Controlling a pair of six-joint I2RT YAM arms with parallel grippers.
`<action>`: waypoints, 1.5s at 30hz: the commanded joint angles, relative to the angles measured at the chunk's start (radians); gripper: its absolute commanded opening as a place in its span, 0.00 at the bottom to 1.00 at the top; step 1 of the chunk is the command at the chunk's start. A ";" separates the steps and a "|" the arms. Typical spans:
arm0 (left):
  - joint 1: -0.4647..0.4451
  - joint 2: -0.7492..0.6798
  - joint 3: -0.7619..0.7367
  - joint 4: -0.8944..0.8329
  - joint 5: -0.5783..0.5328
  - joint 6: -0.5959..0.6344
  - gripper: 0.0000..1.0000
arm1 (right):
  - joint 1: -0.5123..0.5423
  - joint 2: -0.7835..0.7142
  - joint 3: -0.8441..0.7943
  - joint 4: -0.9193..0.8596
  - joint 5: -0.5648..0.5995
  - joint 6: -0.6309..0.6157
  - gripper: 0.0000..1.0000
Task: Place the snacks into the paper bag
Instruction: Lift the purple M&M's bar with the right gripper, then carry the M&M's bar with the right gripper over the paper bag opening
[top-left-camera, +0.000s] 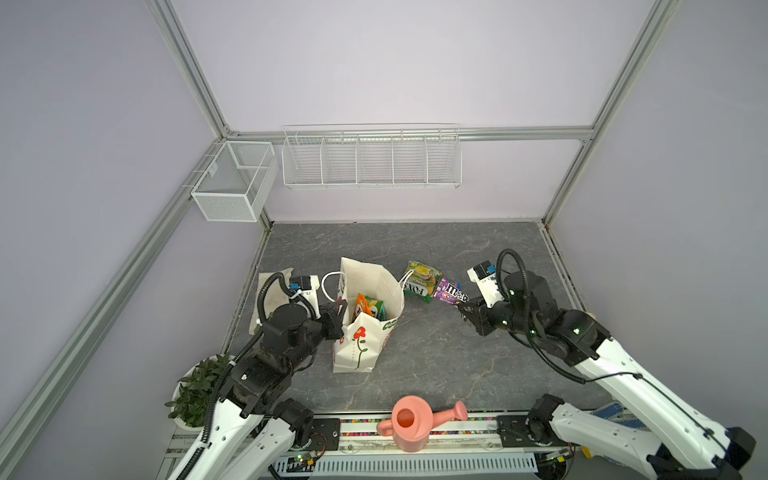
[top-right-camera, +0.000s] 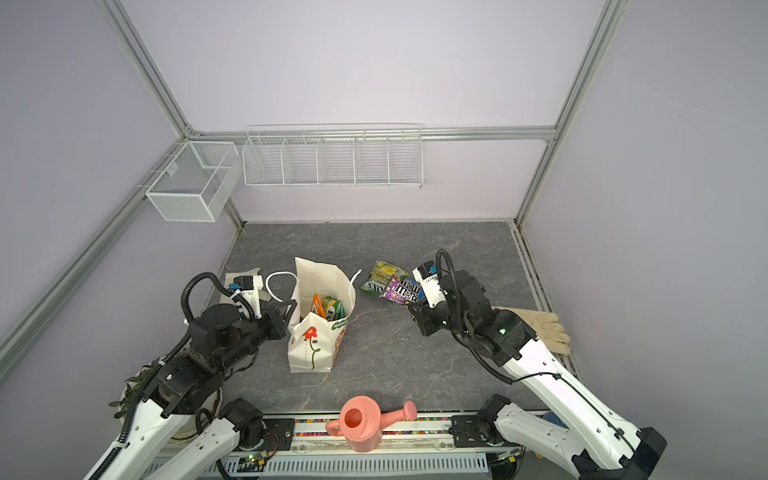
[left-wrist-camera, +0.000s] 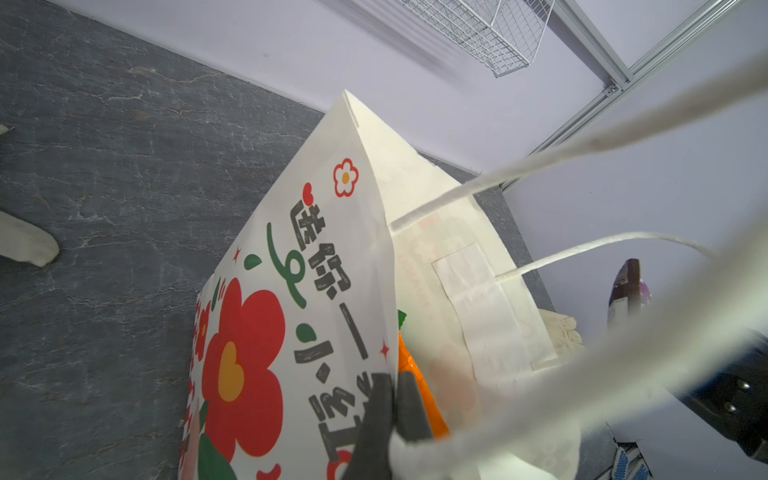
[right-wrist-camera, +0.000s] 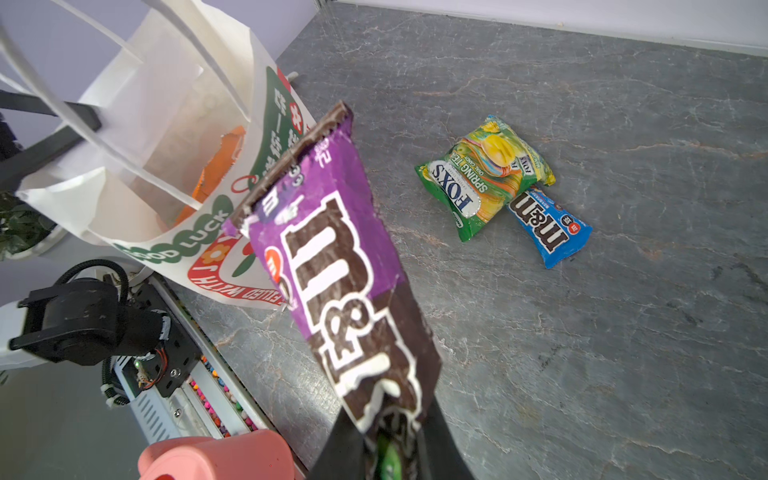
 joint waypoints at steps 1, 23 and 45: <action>-0.001 0.000 0.007 -0.023 0.016 -0.005 0.00 | 0.011 -0.008 0.031 0.008 -0.027 -0.023 0.15; -0.001 -0.007 0.001 -0.025 0.015 -0.010 0.00 | 0.041 0.002 0.108 0.028 -0.055 -0.029 0.12; -0.001 -0.020 -0.012 -0.028 0.017 -0.016 0.00 | 0.165 0.133 0.212 0.093 -0.115 -0.006 0.10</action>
